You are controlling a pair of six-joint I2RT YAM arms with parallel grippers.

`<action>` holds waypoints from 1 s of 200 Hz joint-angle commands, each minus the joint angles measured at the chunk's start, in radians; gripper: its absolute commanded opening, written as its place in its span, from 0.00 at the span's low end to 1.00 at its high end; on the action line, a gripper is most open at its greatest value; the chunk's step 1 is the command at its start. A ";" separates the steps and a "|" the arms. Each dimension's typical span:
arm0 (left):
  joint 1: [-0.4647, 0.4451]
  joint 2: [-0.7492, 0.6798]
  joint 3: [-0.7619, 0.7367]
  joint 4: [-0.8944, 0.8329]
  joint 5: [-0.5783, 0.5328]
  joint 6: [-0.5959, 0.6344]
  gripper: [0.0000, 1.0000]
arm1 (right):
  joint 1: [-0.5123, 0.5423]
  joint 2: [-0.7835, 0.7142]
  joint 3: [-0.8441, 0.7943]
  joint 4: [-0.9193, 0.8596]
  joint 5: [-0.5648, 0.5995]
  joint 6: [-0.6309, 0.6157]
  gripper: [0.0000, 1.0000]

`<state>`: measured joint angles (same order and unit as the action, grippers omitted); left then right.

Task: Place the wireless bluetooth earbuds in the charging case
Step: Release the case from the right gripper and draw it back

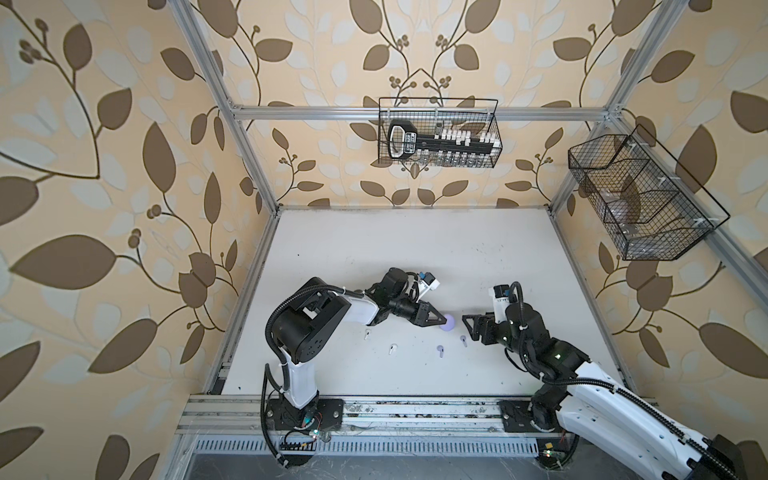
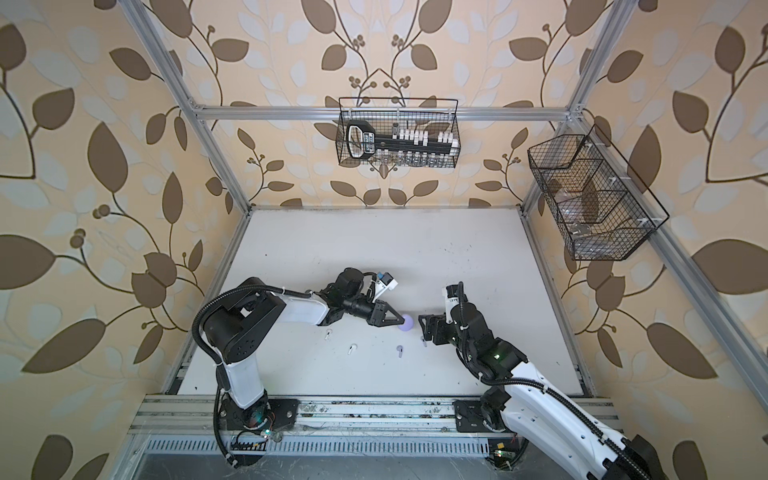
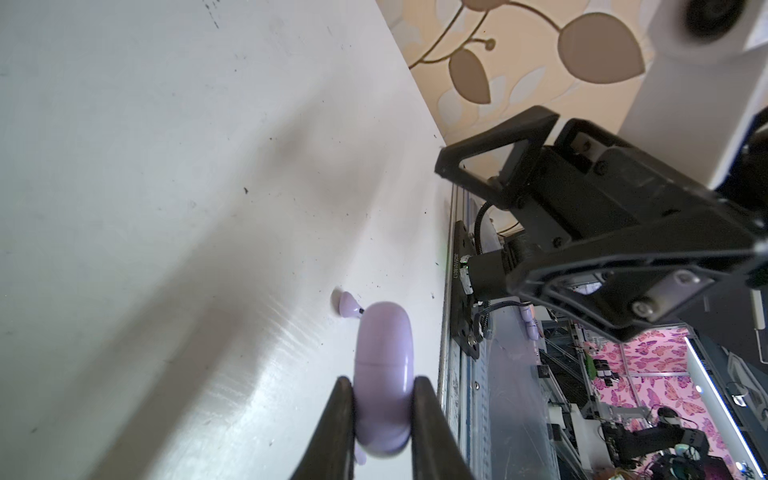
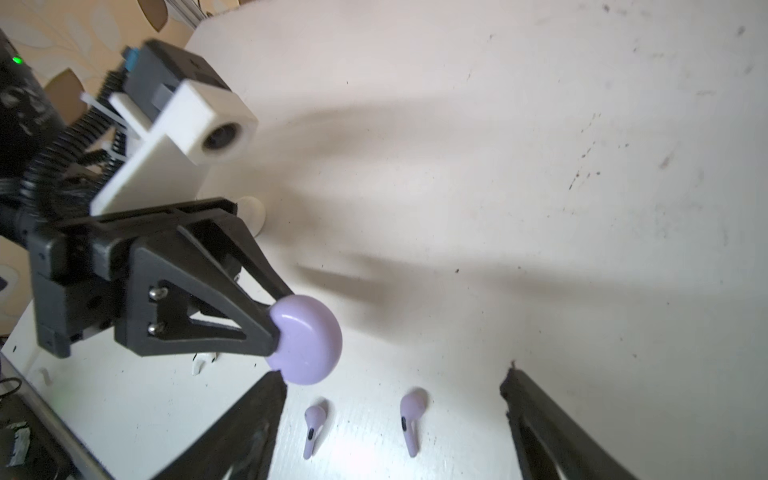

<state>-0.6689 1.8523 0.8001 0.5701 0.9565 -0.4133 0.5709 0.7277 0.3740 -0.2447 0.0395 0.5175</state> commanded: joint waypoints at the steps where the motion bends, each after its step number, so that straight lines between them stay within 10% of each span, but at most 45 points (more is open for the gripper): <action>1: -0.008 -0.051 -0.042 0.194 -0.002 0.060 0.00 | -0.006 0.028 -0.015 -0.034 -0.072 0.024 0.83; 105: -0.014 -0.223 -0.133 0.068 -0.289 0.281 0.00 | -0.028 0.035 -0.046 0.028 -0.184 0.042 0.81; 200: -0.052 -0.318 -0.299 0.243 -0.324 0.525 0.00 | -0.029 0.089 -0.018 0.059 -0.218 0.027 0.81</action>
<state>-0.7033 1.5848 0.5220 0.7116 0.6422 0.0006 0.5446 0.7963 0.3382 -0.2062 -0.1581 0.5499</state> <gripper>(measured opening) 0.214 0.807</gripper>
